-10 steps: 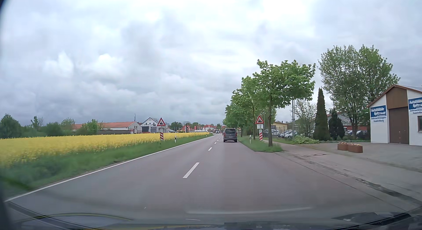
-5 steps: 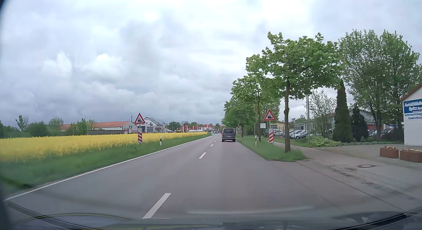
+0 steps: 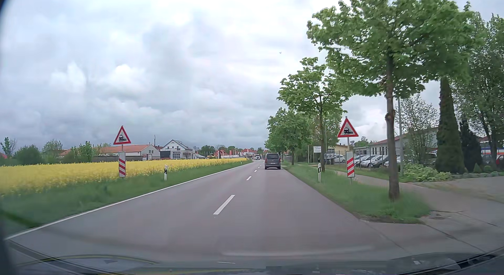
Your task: Follow the waypoints while adhering to traffic rules and regulations
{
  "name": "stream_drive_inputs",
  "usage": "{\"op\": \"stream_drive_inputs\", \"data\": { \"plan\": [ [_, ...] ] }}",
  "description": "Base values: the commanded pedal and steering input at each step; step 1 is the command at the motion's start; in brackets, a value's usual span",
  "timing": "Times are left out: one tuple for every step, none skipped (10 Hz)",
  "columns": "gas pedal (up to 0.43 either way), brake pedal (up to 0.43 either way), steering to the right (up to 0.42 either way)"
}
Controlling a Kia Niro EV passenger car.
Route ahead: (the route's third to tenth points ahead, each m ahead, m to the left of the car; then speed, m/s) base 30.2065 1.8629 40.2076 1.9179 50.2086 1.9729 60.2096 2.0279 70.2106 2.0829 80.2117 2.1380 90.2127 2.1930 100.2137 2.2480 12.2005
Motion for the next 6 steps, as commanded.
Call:
{"op": "stream_drive_inputs", "data": {
  "plan": [
    [0.098,0.012,-0.001],
    [0.098,0.012,-0.001],
    [0.098,0.012,0.0],
    [0.098,0.012,0.003],
    [0.138,0.012,0.004],
    [0.15,0.012,0.004]
  ]
}}
